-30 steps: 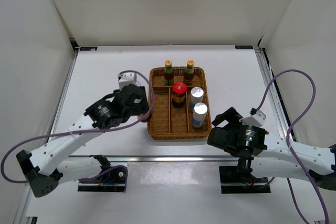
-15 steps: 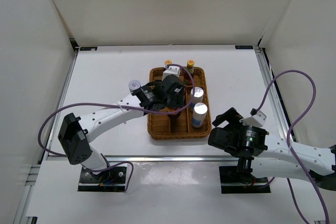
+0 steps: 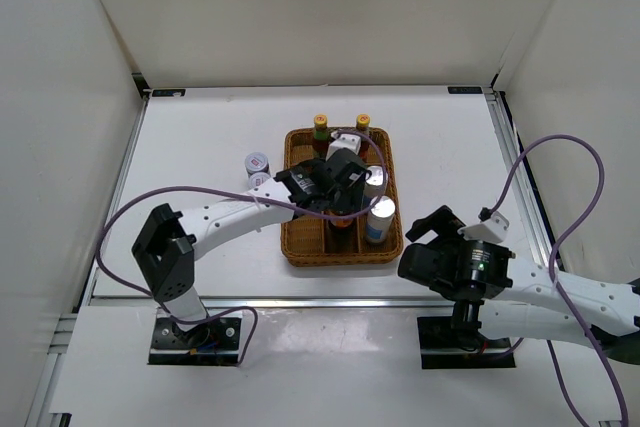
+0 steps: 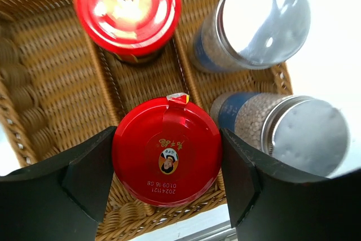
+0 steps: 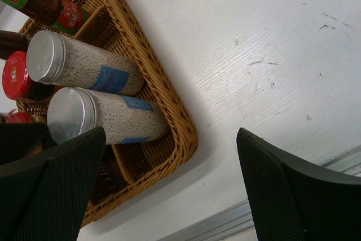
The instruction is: Organize the condiment bottles
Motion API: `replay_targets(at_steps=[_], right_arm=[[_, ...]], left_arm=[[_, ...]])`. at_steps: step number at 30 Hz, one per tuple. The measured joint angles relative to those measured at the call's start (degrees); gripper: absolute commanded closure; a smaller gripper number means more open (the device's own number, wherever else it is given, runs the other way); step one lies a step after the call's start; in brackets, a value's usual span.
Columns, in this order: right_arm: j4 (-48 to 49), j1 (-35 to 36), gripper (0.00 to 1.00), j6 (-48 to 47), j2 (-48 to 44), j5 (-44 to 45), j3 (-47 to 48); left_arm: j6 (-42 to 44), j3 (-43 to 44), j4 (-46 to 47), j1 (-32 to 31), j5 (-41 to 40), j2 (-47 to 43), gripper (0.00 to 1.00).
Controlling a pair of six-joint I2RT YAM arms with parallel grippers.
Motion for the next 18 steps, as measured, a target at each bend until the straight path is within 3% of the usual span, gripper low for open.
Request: replay_targets(at_steps=[2, 5, 8, 9, 13, 18], right_arm=[[-0.04, 0.0, 0.0, 0.0, -0.07, 0.0, -0.31], [-0.02, 0.0, 0.0, 0.0, -0.13, -0.02, -0.52], [-0.02, 0.0, 0.0, 0.0, -0.46, -0.02, -0.52], [-0.02, 0.0, 0.0, 0.0, -0.59, -0.02, -0.52], [-0.02, 0.0, 0.0, 0.0, -0.68, -0.02, -0.52], [-0.04, 0.0, 0.0, 0.0, -0.76, -0.02, -0.83]], left_arm=[[-0.13, -0.09, -0.11, -0.46, 0.26, 1.18, 0.83], [-0.37, -0.11, -0.11, -1.16, 0.63, 2.01, 0.72], [-0.33, -0.13, -0.2, -1.4, 0.63, 2.1, 0.47], [-0.33, -0.15, -0.17, -1.42, 0.66, 2.1, 0.29], [-0.66, -0.33, 0.31, -1.42, 0.52, 2.08, 0.0], [-0.92, -0.33, 2.01, -1.49, -0.68, 0.26, 0.0]])
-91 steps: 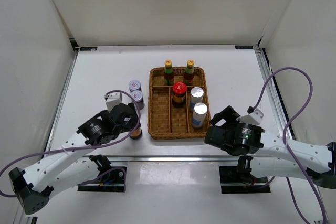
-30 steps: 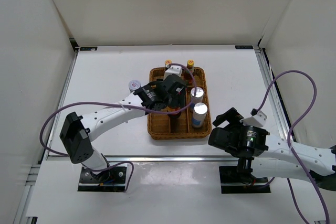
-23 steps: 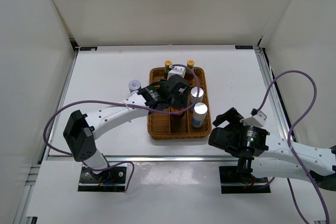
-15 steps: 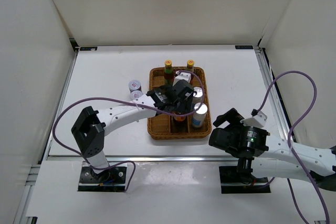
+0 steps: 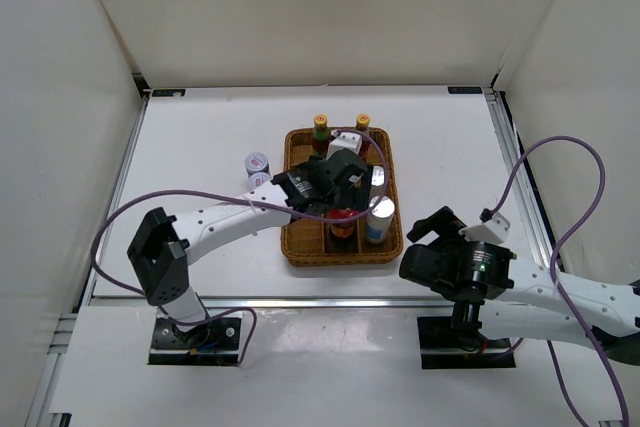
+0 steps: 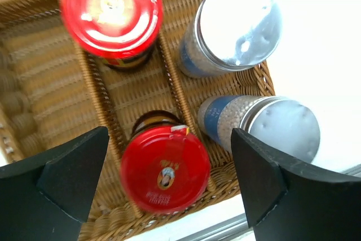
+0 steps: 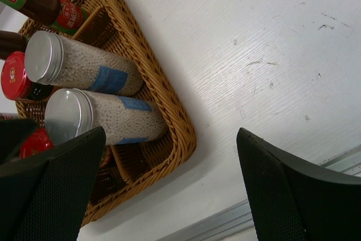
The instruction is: Organize the condiment bottles
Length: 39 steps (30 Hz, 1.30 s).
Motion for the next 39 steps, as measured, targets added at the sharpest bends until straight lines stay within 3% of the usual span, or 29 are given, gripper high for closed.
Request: replay_targets(at_steps=[5, 9, 12, 15, 21, 29, 39], right_arm=[[0.02, 0.0, 0.0, 0.0, -0.33, 0.0, 0.0], [0.02, 0.0, 0.0, 0.0, -0.35, 0.0, 0.0], [0.02, 0.0, 0.0, 0.02, -0.35, 0.0, 0.0], [0.02, 0.0, 0.0, 0.0, -0.35, 0.0, 0.0], [0.04, 0.0, 0.0, 0.0, -0.35, 0.02, 0.0], [0.02, 0.0, 0.0, 0.0, -0.35, 0.04, 0.0], [0.02, 0.0, 0.0, 0.0, -0.35, 0.04, 0.0]], left_arm=[[2.62, 0.5, -2.19, -0.04, -6.25, -6.75, 0.0], [5.6, 0.24, -2.49, 1.95, -12.79, -17.18, 0.0], [7.93, -0.9, -1.86, 10.36, -14.82, -25.05, 0.0], [11.06, -2.89, -1.55, 24.11, -14.38, -29.29, 0.0], [15.04, -4.26, -1.6, 37.88, -4.09, -23.5, 0.0], [17.94, -6.47, 0.61, 41.79, 8.72, -9.7, 0.0], [18.84, -12.9, 7.48, 42.97, 16.11, -6.82, 0.0]])
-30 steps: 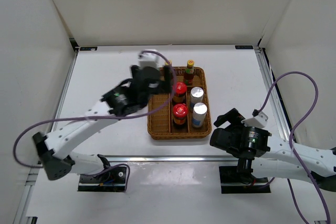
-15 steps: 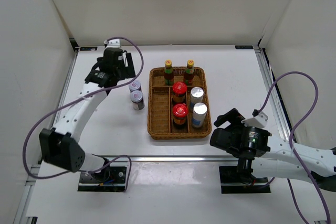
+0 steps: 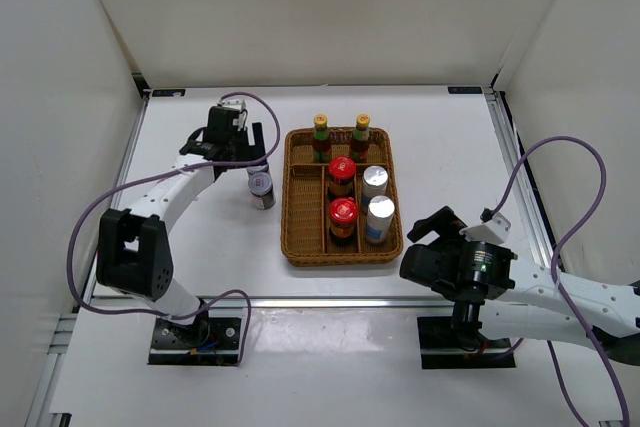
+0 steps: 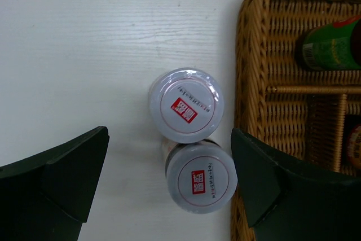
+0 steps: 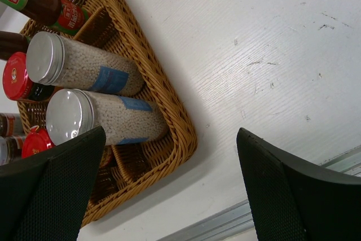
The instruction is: Organize the condiment bottles
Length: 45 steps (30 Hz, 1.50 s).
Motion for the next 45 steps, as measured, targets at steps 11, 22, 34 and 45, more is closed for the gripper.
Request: replay_targets(at_steps=[11, 22, 34, 45], right_arm=[[0.0, 0.0, 0.0, 0.0, 0.63, 0.0, 0.0], [0.0, 0.0, 0.0, 0.0, 3.04, 0.17, 0.02], [0.0, 0.0, 0.0, 0.0, 3.43, 0.2, 0.02], [0.0, 0.0, 0.0, 0.02, 2.93, 0.2, 0.02]], left_arm=[[0.39, 1.79, 4.15, -0.11, 2.95, 8.5, 0.0], [-1.31, 2.84, 3.26, -2.14, 0.46, 11.63, 0.21], [-1.75, 2.6, 2.08, -3.1, -2.86, 10.19, 0.72], [-2.78, 5.7, 2.93, -13.29, -7.85, -4.85, 0.72]])
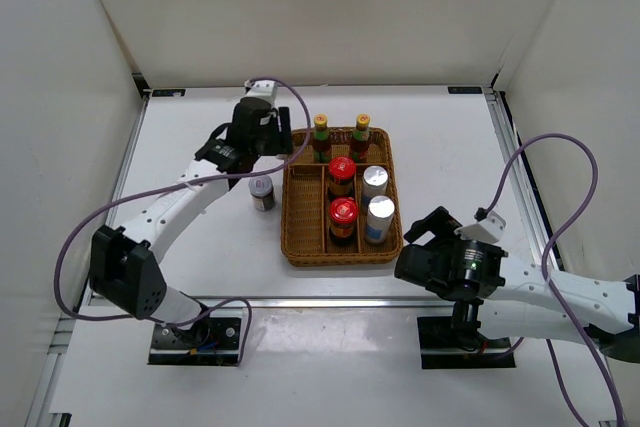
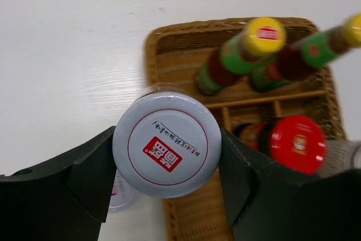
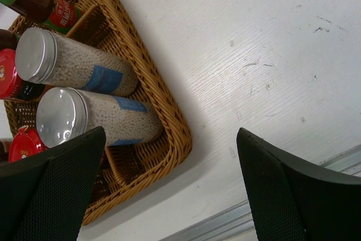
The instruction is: Organize the condiment bottles
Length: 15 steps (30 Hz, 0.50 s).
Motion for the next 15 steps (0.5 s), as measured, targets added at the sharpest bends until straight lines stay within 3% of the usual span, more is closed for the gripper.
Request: replay_targets(at_steps=[11, 15], right_arm=[[0.0, 0.0, 0.0, 0.0, -1.97, 0.0, 0.0], [0.0, 0.0, 0.0, 0.0, -2.54, 0.0, 0.0]], left_arm=[[-2.23, 1.18, -0.02, -4.92, 4.28, 11.96, 0.69], [-3.54, 1.09, -0.63, -5.09, 4.63, 16.06, 0.56]])
